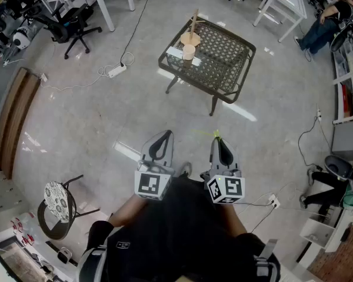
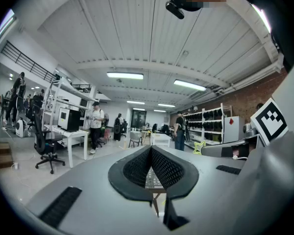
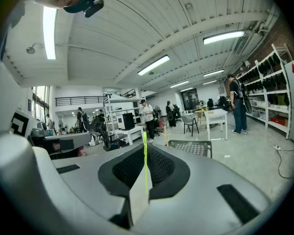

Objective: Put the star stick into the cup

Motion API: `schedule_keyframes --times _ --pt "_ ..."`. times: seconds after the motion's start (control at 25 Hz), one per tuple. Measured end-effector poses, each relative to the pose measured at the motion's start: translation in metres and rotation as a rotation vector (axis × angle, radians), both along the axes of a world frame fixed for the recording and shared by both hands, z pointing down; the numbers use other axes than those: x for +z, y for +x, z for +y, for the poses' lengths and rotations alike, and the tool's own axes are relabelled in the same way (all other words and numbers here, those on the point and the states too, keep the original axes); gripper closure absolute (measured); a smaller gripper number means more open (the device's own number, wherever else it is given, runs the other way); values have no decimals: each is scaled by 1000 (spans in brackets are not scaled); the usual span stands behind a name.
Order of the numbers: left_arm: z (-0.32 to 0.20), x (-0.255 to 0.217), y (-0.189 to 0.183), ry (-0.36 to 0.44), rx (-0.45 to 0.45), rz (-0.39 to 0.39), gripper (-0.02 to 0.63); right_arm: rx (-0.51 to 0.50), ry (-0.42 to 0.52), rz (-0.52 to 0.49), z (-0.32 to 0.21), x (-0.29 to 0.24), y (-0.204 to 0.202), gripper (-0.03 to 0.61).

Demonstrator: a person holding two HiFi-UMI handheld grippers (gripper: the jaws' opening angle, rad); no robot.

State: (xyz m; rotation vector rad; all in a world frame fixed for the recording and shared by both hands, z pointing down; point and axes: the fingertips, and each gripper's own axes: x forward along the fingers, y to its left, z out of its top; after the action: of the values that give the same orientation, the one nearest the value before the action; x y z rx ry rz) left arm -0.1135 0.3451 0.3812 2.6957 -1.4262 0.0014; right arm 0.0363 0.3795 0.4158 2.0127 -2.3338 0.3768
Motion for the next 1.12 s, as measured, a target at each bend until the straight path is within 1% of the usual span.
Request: schedule_keyframes --times 0.08,0.12,0.28,0.4,0.72,0.92,1.12 --pt "5 14 1 -4 19 -36 598 -1 1 -2 1 1 1 557" --pt "6 18 1 -6 22 -40 598 0 2 -3 1 1 1 557" --pt "5 7 2 2 -5 1 598 -1 1 -10 3 1 3 558" --pt "11 13 2 -2 7 -34 598 0 3 -18 6 1 4 557" --pt "14 9 13 -4 -26 -3 598 -8 17 -40 11 1 16 557" --pt "21 18 25 -11 -18 -42 598 -12 19 -42 15 3 31 557" --pt "24 14 42 -11 -48 -41 598 -20 19 -31 17 10 52 557"
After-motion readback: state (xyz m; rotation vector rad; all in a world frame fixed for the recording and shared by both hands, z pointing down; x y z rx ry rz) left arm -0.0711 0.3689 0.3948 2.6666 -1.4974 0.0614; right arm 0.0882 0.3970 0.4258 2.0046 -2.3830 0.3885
